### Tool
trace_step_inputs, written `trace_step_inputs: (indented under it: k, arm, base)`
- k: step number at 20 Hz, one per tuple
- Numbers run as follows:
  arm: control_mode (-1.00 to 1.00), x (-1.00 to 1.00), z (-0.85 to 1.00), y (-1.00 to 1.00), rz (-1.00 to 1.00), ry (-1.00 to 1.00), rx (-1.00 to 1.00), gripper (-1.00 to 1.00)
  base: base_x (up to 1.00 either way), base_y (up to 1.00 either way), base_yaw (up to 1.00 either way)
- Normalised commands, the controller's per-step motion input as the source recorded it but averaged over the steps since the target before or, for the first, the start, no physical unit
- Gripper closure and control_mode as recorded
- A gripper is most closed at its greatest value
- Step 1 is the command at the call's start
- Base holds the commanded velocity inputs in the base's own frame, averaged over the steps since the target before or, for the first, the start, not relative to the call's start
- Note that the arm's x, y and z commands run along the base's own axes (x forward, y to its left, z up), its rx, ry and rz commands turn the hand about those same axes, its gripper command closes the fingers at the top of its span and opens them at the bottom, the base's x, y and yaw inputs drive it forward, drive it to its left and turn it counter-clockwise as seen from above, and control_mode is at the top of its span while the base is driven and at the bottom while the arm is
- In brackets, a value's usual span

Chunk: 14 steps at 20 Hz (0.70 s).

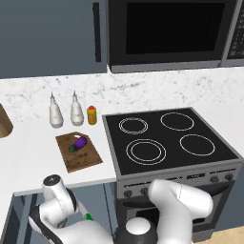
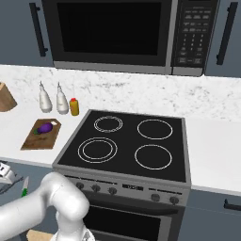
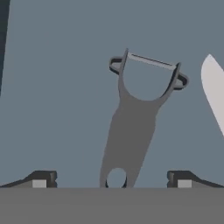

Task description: Place the appropriate cutting tool for cutting the eggplant skin on the cutting board.

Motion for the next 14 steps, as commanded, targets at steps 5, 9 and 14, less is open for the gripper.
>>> trace_step_inputs:
  k: [5, 9, 14]
  arm:
    - [-1.00, 0.08, -0.32, 0.01, -0.05, -0.02, 0.00, -1.00]
    - [-1.00, 0.15, -0.50, 0.00, -0.05, 0.00, 0.00, -1.00]
    - [-1.00, 0.06, -0.45, 0.00, -0.02, 0.00, 0.00, -1.00]
  base:
    - [0.00, 0.00, 0.00]
    - [0.00, 0.00, 0.00]
    - [0.00, 0.00, 0.00]
